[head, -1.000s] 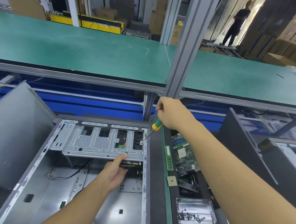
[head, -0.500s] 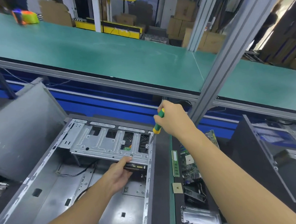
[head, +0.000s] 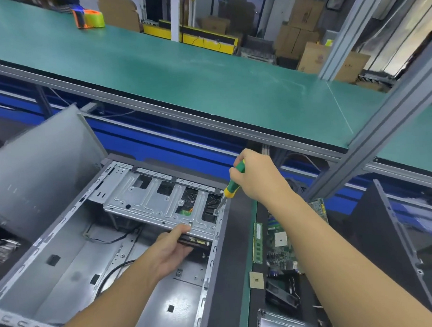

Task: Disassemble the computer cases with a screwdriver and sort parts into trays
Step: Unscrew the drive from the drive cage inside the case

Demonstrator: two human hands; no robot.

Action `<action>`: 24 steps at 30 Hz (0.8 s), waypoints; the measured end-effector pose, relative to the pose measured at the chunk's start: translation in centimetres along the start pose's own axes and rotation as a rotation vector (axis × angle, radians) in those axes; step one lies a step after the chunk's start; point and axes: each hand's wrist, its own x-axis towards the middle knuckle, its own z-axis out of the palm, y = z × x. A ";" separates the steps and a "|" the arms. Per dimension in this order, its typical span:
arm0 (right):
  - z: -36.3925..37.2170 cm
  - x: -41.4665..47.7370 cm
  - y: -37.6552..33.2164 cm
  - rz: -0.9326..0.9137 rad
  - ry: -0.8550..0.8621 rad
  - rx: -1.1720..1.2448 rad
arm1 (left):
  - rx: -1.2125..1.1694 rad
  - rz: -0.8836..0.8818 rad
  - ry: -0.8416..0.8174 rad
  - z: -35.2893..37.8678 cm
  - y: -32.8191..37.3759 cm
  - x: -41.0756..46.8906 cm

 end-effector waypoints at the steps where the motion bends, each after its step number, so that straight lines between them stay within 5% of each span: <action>1: 0.5 0.3 -0.5 -0.009 -0.001 -0.001 | 0.000 -0.002 0.001 -0.5 0.6 -0.1; 14: 5.3 3.7 -8.7 -0.075 -0.023 -0.048 | -0.001 0.006 0.014 -6.9 9.5 -1.4; 24: 9.9 5.9 -18.5 -0.052 0.039 -0.427 | -0.018 -0.008 -0.010 -12.1 16.3 -2.5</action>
